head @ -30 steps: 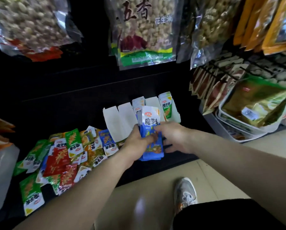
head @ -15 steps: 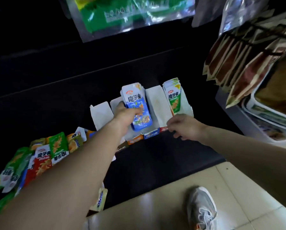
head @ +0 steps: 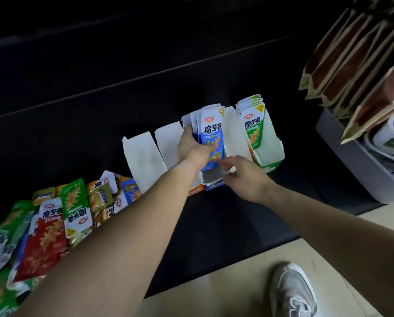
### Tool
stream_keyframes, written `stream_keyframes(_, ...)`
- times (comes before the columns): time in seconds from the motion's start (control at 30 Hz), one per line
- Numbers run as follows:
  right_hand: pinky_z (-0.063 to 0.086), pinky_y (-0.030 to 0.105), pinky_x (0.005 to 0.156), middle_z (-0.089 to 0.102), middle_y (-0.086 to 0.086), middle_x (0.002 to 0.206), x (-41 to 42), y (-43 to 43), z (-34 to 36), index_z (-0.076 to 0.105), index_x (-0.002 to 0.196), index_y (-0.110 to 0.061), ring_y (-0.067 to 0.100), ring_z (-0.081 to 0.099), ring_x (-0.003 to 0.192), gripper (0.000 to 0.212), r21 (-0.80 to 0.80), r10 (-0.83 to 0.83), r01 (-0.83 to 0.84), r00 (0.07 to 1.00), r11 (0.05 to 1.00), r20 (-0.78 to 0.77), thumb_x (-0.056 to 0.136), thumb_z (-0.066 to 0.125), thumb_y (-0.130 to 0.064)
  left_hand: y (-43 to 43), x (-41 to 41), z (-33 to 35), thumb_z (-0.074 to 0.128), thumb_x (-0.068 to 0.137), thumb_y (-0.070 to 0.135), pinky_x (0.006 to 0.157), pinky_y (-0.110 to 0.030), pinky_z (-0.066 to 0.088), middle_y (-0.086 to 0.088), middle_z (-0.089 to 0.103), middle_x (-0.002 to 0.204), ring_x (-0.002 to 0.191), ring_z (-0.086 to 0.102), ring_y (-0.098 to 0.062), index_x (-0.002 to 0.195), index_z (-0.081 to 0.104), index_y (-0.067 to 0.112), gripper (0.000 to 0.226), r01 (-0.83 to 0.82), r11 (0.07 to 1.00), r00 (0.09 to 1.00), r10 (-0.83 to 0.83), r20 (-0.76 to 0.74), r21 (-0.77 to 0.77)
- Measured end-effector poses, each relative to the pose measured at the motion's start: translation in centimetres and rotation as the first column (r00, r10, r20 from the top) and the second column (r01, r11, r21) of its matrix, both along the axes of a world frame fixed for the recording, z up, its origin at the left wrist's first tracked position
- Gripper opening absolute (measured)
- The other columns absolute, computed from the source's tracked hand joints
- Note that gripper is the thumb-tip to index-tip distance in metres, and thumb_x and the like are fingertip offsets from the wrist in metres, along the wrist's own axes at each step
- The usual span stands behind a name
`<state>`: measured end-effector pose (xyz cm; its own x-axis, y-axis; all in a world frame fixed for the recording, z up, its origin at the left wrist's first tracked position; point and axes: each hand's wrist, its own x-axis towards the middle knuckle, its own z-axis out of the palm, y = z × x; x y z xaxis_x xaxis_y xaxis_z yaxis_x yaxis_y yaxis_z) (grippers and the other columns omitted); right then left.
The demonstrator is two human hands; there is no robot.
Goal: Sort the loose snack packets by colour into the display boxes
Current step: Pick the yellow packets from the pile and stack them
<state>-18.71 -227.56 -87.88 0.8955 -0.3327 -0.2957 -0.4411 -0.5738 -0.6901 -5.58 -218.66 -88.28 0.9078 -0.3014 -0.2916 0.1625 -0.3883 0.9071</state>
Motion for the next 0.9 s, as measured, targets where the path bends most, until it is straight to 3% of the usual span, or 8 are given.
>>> stream_keyframes(0.13,0.049,0.032,0.093,0.054,-0.001,0.121,-0.2,-0.2,-0.3,0.06,0.126,-0.02,0.019,0.062,0.102,0.032,-0.03,-0.01,0.01,1.0,1.0,-0.002,0.094,0.058,-0.017,0.4,0.3,0.1,0.085,0.075,0.014,0.069,-0.028,0.055,0.004,0.067,0.098,0.087,0.068,-0.016,0.105,0.054,0.017,0.044,0.063,0.984,0.985,-0.088,0.147,0.167)
stream_keyframes(0.23,0.05,0.036,0.095,0.053,0.0,0.123,-0.3,-0.1,-0.5,0.06,0.125,-0.019,0.021,0.062,0.104,0.03,-0.029,-0.002,0.002,1.0,1.0,0.002,0.095,0.058,-0.019,0.6,0.1,0.3,0.085,0.075,0.019,0.065,-0.023,0.047,0.004,0.065,0.097,0.083,0.062,-0.015,0.111,0.055,0.014,0.047,0.126,0.952,0.948,-0.198,0.248,0.279)
stream_keyframes(0.4,0.049,0.033,0.095,0.049,-0.001,0.122,-0.1,0.0,-0.8,0.059,0.129,-0.017,0.018,0.062,0.098,0.034,-0.018,0.006,-0.006,1.0,1.0,0.004,0.095,0.058,-0.018,0.0,0.1,0.4,0.087,0.074,0.017,0.08,-0.034,0.058,0.001,0.071,0.106,0.092,0.069,-0.017,0.111,0.057,0.016,0.048,0.01,0.987,0.987,-0.035,0.156,0.162)
stream_keyframes(0.47,0.05,0.034,0.095,0.048,-0.001,0.122,-0.1,-0.1,-1.0,0.059,0.129,-0.016,0.018,0.063,0.097,0.034,-0.018,0.003,-0.003,1.0,1.0,0.011,0.095,0.059,-0.018,-0.3,0.0,0.3,0.086,0.075,0.017,0.079,-0.034,0.059,0.0,0.072,0.108,0.093,0.07,-0.017,0.111,0.055,0.016,0.048,-0.004,0.989,0.987,-0.02,0.159,0.147)
stream_keyframes(0.57,0.05,0.034,0.095,0.048,-0.001,0.121,0.0,-0.3,-1.3,0.059,0.127,-0.017,0.019,0.063,0.097,0.033,-0.023,-0.003,0.003,1.0,1.0,0.016,0.094,0.059,-0.017,-0.1,-0.2,0.0,0.085,0.076,0.019,0.071,-0.027,0.05,-0.001,0.071,0.111,0.091,0.066,-0.014,0.113,0.052,0.012,0.051,0.033,0.972,0.971,-0.086,0.223,0.233)
stream_keyframes(0.77,0.05,0.031,0.093,0.048,-0.003,0.119,0.1,-0.1,-1.4,0.06,0.126,-0.019,0.017,0.061,0.094,0.03,-0.067,0.019,-0.018,1.0,0.998,0.018,0.096,0.057,-0.021,0.9,0.1,0.3,0.084,0.077,0.02,0.077,-0.022,0.045,-0.003,0.062,0.126,0.111,0.061,-0.021,0.143,0.041,0.017,0.079,0.186,0.92,0.935,-0.274,0.226,0.346)
stream_keyframes(0.9,0.05,0.033,0.095,0.048,-0.001,0.124,0.0,-0.2,-1.1,0.059,0.128,-0.019,0.017,0.062,0.1,0.033,-0.076,0.029,-0.028,1.0,0.997,0.006,0.095,0.059,-0.021,1.5,0.4,0.6,0.081,0.081,0.02,0.079,-0.025,0.05,-0.005,0.063,0.126,0.104,0.063,-0.02,0.143,0.042,0.021,0.074,0.189,0.902,0.904,-0.315,0.291,0.388)
